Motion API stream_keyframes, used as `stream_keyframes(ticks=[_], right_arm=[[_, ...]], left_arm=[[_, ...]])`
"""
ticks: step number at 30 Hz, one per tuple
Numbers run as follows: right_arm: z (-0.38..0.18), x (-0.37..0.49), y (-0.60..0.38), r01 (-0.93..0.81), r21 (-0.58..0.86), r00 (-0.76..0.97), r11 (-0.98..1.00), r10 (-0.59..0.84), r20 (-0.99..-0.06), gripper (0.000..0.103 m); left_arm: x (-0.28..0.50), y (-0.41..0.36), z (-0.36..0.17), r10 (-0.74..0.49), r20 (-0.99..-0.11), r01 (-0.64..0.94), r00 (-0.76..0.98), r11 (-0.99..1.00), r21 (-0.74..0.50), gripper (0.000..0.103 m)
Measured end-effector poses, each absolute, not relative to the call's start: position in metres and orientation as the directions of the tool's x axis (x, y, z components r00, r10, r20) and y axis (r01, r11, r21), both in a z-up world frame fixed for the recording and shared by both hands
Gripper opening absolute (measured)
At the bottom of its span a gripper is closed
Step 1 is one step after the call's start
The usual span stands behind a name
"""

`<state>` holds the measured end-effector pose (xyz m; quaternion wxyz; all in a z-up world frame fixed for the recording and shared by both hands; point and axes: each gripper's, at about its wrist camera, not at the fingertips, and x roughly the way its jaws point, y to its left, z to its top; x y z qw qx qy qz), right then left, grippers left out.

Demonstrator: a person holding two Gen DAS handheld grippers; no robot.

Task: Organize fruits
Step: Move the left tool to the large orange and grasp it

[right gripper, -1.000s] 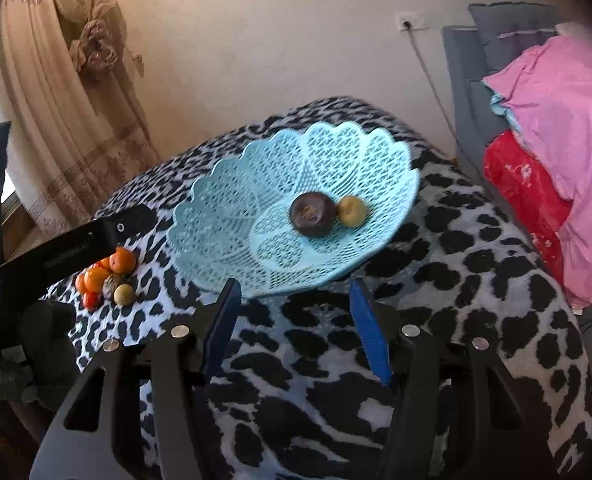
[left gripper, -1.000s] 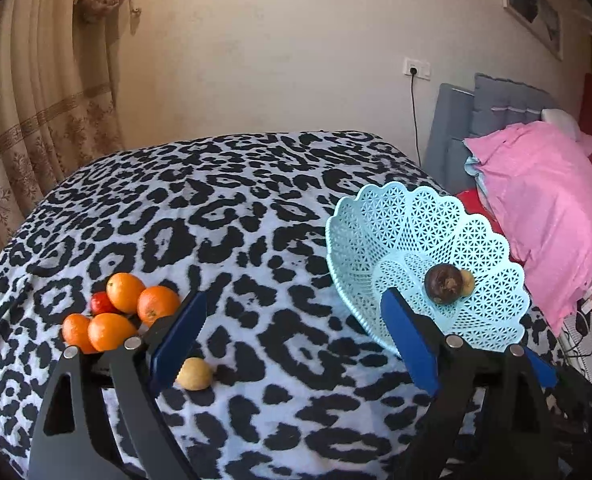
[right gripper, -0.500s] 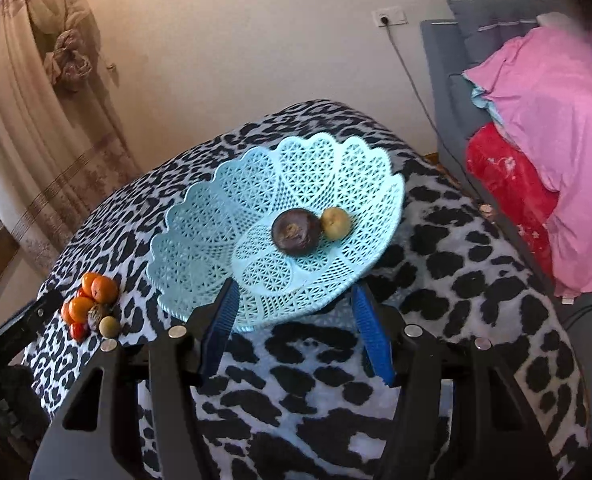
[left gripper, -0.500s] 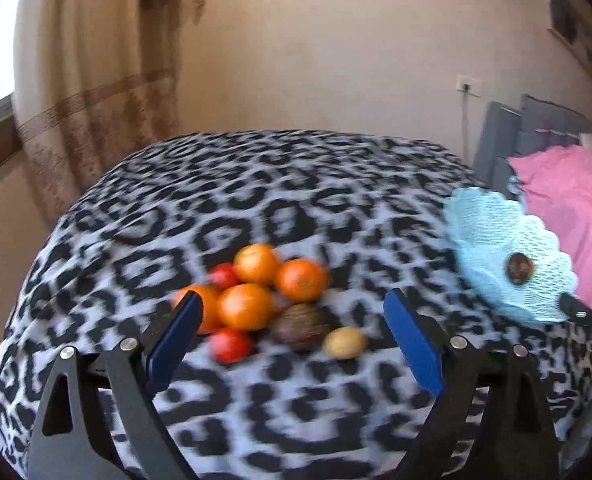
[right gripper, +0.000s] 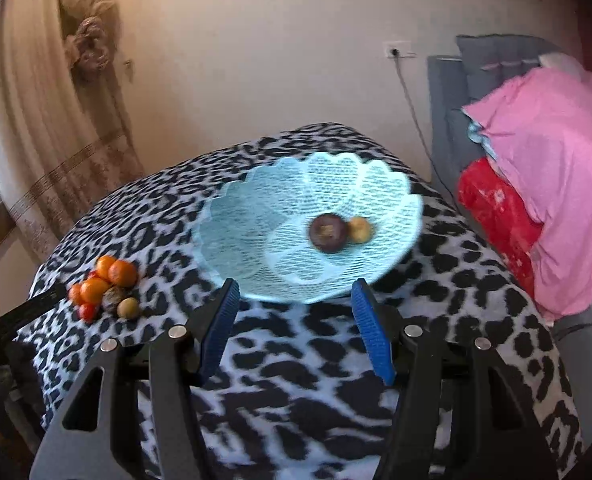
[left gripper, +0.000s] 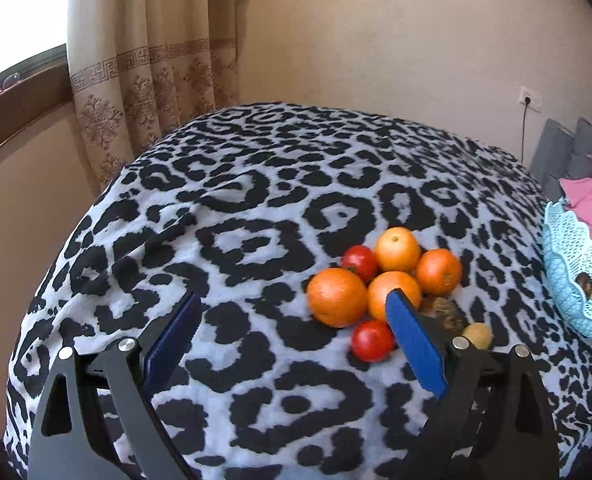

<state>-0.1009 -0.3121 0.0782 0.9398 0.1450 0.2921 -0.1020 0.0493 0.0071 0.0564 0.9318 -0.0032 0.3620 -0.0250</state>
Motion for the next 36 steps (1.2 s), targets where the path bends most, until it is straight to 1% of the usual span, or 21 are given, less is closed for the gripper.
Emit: stream_keyframes(ticks=[4, 9, 17, 25, 29, 36], right_arm=[[0.078, -0.097, -0.287, 0.210, 0.209, 0.811, 0.955, -0.051, -0.584, 0.060], [0.070, -0.090, -0.265, 0.162, 0.204, 0.791, 0.965, -0.004, -0.612, 0.060], [0.062, -0.083, -0.246, 0.121, 0.197, 0.769, 0.973, 0.034, -0.639, 0.060], [0.056, -0.078, -0.242, 0.103, 0.248, 0.751, 0.963, 0.088, -0.655, 0.060], [0.056, -0.077, -0.237, 0.092, 0.244, 0.749, 0.965, 0.094, -0.656, 0.060], [0.053, -0.075, -0.232, 0.079, 0.244, 0.741, 0.966, 0.107, -0.663, 0.060]], left_arm=[[0.059, 0.009, 0.045, -0.019, -0.705, 0.029, 0.709, 1.000, 0.003, 0.092], [0.068, 0.007, 0.039, -0.042, -0.723, 0.056, 0.690, 0.998, -0.004, 0.092], [0.072, 0.012, 0.037, -0.056, -0.723, 0.061, 0.689, 0.998, -0.019, 0.094], [0.059, 0.030, 0.036, -0.012, -0.720, 0.004, 0.694, 1.000, -0.013, 0.095], [0.051, 0.033, 0.033, 0.005, -0.729, -0.009, 0.685, 1.000, -0.002, 0.095], [0.047, 0.034, 0.035, -0.009, -0.722, -0.005, 0.692, 1.000, -0.017, 0.095]])
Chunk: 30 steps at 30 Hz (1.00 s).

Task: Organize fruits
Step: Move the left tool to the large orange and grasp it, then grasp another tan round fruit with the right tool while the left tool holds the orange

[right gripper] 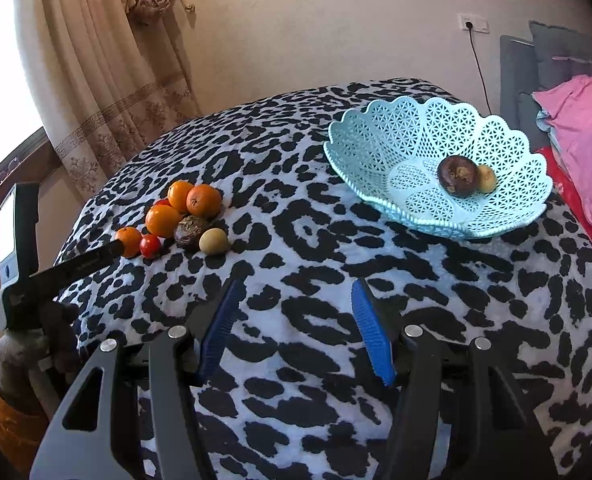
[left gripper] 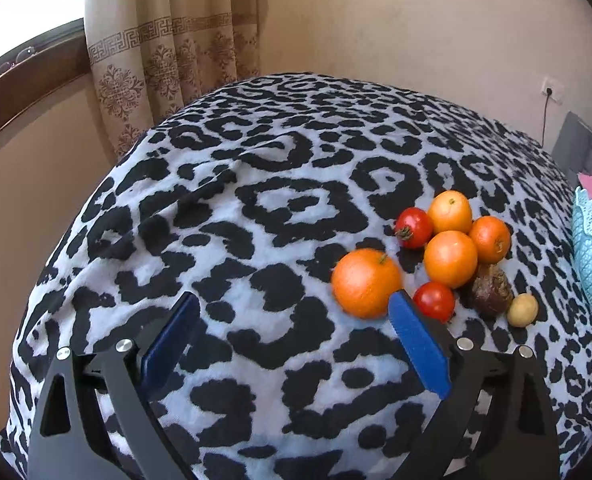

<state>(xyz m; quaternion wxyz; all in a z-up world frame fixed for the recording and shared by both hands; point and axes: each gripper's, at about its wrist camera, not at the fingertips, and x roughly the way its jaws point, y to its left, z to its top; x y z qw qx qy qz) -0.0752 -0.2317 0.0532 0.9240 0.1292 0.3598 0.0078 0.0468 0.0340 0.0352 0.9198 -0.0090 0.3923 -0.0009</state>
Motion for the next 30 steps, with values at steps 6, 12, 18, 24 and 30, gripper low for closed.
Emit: stream_keyframes(ticks=[6, 12, 18, 24, 30], right_arm=[[0.052, -0.074, -0.226, 0.066, 0.240, 0.737, 0.969, 0.115, -0.666, 0.060], [0.050, -0.073, -0.222, 0.054, 0.236, 0.729, 0.970, 0.124, -0.673, 0.060], [0.047, -0.066, -0.215, 0.027, 0.244, 0.708, 0.969, 0.153, -0.689, 0.060], [0.047, -0.053, -0.207, -0.003, 0.250, 0.686, 0.968, 0.184, -0.704, 0.060], [0.045, -0.026, -0.190, -0.060, 0.242, 0.657, 0.968, 0.221, -0.721, 0.060]], left_arm=[[0.051, 0.021, 0.038, -0.036, -0.713, 0.038, 0.700, 0.999, -0.013, 0.094], [0.063, 0.018, 0.023, -0.128, -0.756, 0.102, 0.642, 0.992, -0.081, 0.058], [0.058, 0.021, 0.026, -0.202, -0.726, 0.142, 0.658, 0.979, -0.145, 0.040], [0.044, 0.027, 0.035, -0.167, -0.662, 0.107, 0.731, 0.986, -0.130, 0.040], [0.037, 0.027, 0.041, -0.126, -0.623, 0.085, 0.772, 0.992, -0.096, 0.040]])
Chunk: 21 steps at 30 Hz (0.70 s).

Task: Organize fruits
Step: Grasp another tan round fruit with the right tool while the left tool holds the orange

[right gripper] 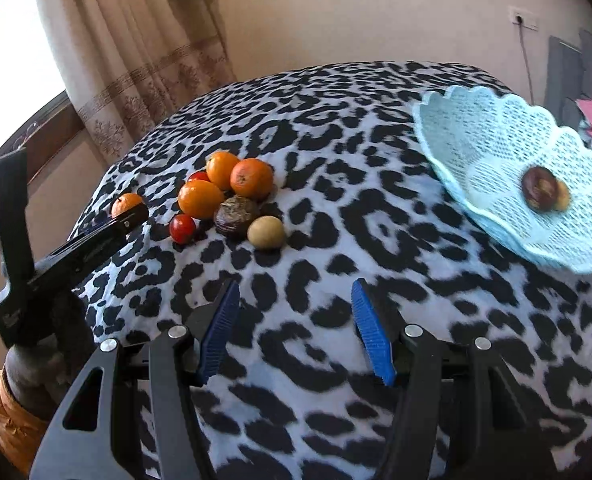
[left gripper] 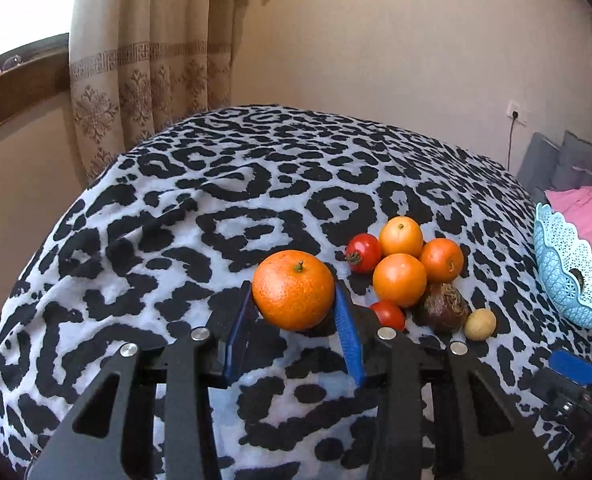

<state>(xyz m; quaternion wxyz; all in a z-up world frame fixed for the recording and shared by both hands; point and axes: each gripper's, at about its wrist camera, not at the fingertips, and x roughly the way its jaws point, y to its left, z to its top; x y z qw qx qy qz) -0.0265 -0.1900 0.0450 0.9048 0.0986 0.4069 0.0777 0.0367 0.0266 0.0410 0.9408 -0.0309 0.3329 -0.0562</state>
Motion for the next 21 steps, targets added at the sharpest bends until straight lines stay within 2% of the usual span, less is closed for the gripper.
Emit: stream_keyframes(ticks=[3, 7, 18, 21], right_arm=[[0.042, -0.014, -0.182, -0.076, 0.236, 0.644, 0.969, 0.229, -0.730, 0.060], [0.039, 0.005, -0.169, -0.102, 0.215, 0.629, 0.971, 0.230, -0.743, 0.050], [0.030, 0.044, -0.148, -0.119, 0.147, 0.613, 0.982, 0.189, -0.768, 0.040], [0.028, 0.045, -0.146, -0.120, 0.140, 0.614, 0.983, 0.185, -0.767, 0.033]], left_arm=[[0.036, 0.027, 0.040, -0.134, -0.626, 0.092, 0.768, 0.991, -0.099, 0.040], [0.037, 0.028, 0.038, -0.143, -0.629, 0.092, 0.764, 0.989, -0.114, 0.040], [0.036, 0.029, 0.038, -0.155, -0.631, 0.094, 0.760, 0.987, -0.130, 0.040], [0.037, 0.029, 0.037, -0.159, -0.632, 0.097, 0.759, 0.987, -0.131, 0.040]])
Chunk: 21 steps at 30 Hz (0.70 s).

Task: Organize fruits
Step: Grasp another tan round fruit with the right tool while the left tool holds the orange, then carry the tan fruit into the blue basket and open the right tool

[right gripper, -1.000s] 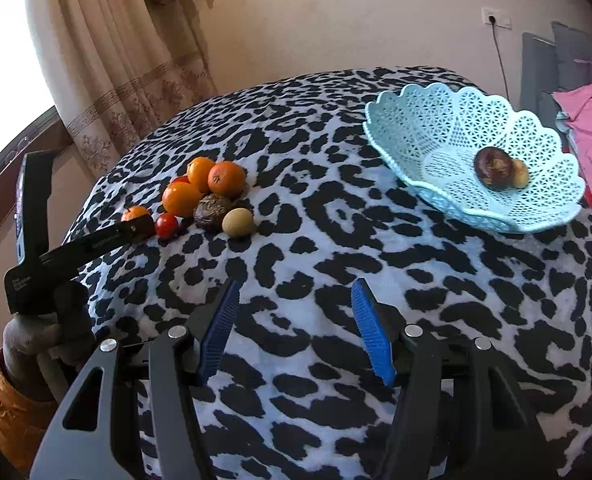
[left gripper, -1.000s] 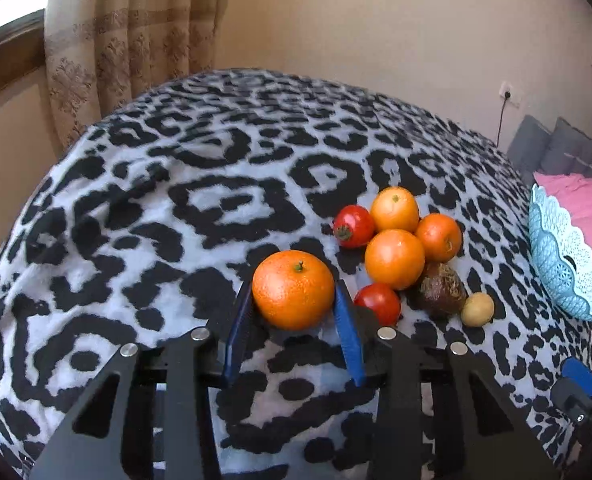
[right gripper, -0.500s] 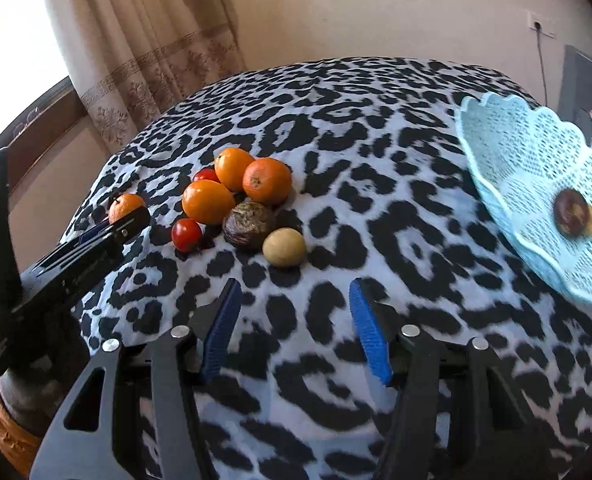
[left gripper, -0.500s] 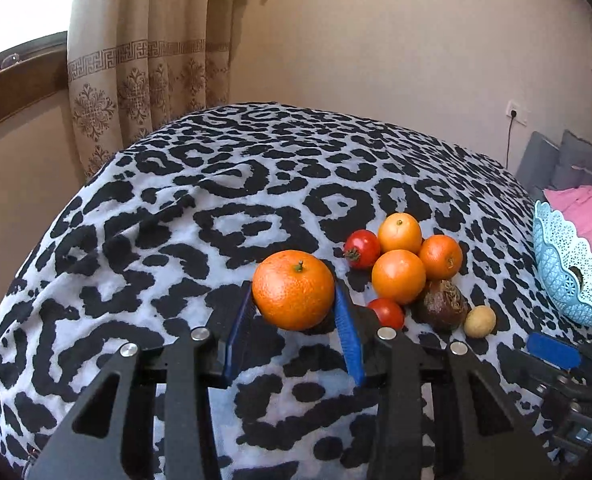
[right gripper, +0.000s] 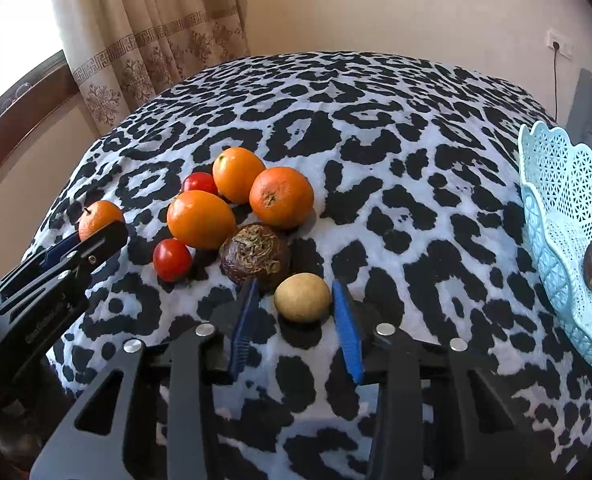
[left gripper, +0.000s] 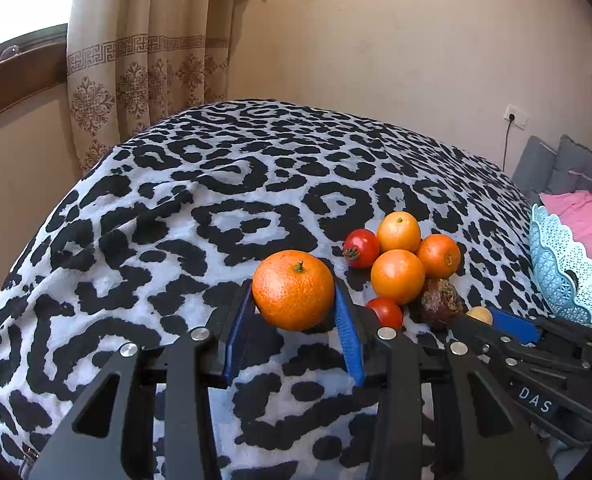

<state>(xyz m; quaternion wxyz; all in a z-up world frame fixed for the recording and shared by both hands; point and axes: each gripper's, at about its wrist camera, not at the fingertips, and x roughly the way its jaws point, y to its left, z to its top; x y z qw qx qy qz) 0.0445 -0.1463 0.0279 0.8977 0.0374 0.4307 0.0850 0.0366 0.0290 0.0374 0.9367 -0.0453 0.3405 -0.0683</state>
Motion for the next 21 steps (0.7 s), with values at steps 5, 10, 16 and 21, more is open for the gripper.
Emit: stream_keyframes(ticks=[5, 10, 16, 21], right_arm=[[0.029, 0.040, -0.142, -0.125, 0.116, 0.625, 0.985, 0.169, -0.762, 0.029], [0.031, 0.032, -0.146, -0.114, 0.143, 0.630, 0.983, 0.182, -0.755, 0.029], [0.041, 0.017, -0.149, -0.104, 0.163, 0.652, 0.981, 0.191, -0.734, 0.029], [0.049, 0.008, -0.153, -0.096, 0.175, 0.668, 0.980, 0.193, -0.719, 0.029]], left_arm=[[0.037, 0.028, 0.037, -0.164, -0.633, 0.102, 0.757, 0.986, -0.133, 0.040], [0.037, 0.028, 0.037, -0.165, -0.632, 0.104, 0.757, 0.986, -0.134, 0.040], [0.037, 0.030, 0.037, -0.168, -0.631, 0.102, 0.757, 0.985, -0.140, 0.040], [0.037, 0.030, 0.037, -0.169, -0.628, 0.103, 0.759, 0.985, -0.141, 0.040]])
